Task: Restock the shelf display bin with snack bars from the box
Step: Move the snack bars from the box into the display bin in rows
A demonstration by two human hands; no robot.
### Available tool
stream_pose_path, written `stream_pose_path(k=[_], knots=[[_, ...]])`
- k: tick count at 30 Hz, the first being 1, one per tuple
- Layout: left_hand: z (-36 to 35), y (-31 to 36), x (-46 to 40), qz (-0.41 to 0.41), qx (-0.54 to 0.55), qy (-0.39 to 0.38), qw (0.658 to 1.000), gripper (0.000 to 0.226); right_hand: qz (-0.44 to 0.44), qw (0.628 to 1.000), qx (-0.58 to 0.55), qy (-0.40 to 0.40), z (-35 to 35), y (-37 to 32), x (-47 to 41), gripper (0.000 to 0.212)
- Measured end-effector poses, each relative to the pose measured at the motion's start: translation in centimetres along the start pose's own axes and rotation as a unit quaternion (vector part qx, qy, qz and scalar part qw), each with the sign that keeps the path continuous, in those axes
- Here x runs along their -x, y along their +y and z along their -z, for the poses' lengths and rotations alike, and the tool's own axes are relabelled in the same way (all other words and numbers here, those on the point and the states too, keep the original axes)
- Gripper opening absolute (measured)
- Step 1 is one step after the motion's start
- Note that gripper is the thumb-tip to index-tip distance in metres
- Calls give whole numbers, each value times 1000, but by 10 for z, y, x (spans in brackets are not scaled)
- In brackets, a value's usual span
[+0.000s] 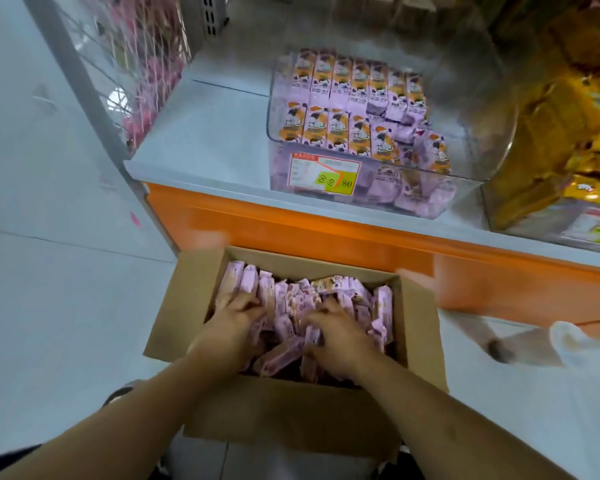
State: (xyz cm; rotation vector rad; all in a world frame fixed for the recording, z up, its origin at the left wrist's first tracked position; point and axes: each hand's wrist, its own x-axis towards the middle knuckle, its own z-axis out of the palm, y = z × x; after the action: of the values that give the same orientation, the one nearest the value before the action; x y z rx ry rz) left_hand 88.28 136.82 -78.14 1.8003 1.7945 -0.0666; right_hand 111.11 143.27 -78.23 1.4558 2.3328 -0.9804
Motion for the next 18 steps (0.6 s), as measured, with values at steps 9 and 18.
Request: stream_pose_path(k=[9, 18], knots=[[31, 11, 12, 85, 145, 37, 985, 54, 4, 991, -126, 41, 57, -10, 21, 23], [143, 66, 57, 62, 322, 112, 938, 28, 93, 955, -278, 56, 194, -63, 108, 22]])
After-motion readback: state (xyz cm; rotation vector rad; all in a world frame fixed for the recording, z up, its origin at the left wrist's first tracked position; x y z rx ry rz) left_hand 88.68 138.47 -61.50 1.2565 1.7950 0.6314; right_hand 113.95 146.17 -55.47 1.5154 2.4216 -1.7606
